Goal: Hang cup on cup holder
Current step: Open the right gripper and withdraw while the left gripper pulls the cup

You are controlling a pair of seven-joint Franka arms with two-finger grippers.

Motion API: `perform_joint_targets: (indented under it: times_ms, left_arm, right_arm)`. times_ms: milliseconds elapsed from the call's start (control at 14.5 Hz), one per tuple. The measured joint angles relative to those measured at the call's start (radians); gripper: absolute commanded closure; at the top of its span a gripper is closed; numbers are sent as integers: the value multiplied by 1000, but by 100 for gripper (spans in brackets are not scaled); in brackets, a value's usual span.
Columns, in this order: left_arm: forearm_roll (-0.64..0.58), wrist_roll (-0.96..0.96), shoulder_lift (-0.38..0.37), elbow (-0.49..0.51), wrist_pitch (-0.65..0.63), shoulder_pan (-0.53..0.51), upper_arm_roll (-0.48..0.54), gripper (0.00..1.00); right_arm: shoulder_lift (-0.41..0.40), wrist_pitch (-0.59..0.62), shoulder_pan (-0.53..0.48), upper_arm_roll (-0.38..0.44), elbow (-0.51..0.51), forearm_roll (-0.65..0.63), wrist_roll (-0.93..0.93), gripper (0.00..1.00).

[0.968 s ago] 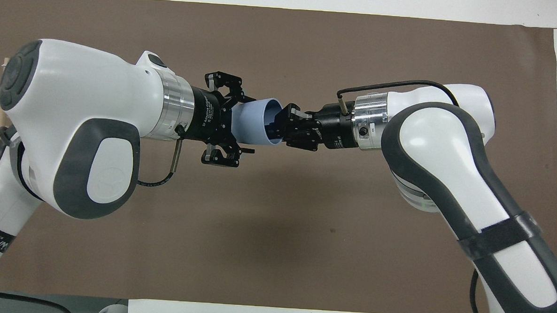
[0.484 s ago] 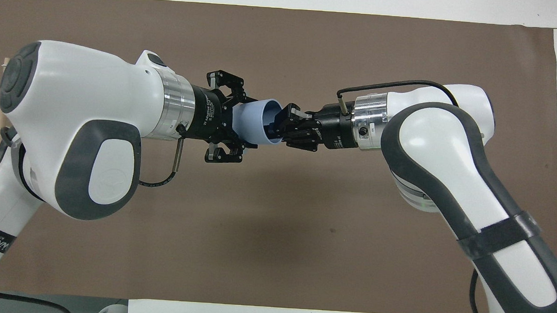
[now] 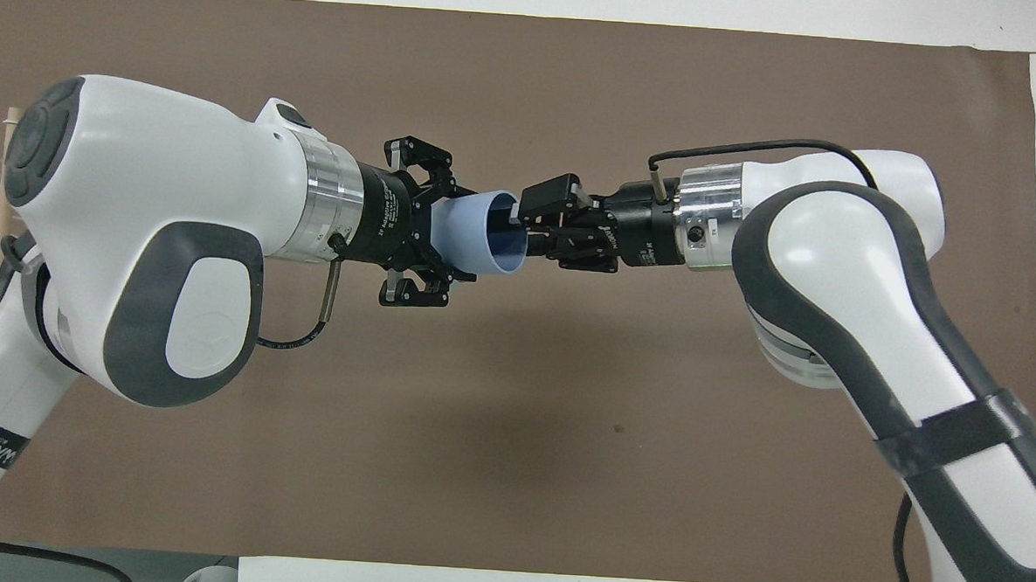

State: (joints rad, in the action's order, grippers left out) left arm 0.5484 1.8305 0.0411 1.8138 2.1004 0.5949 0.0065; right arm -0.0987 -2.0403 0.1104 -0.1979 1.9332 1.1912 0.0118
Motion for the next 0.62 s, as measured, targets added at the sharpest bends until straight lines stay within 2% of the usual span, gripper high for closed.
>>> perform_joint_targets:
  times_ms: [138, 346, 622]
  left_arm:
    - [-85, 19, -1, 0, -59, -4, 7, 59]
    - [-247, 35, -1, 0, -141, -40, 14, 59]
    - [-579, 42, -1, 1, -257, -96, 19, 59]
  right_arm:
    - [25, 21, -79, 3, -14, -147, 0, 0]
    - [72, 36, -176, 9, -25, -434, 0, 0]
    - [92, 44, -223, 11, -52, -820, 1, 0]
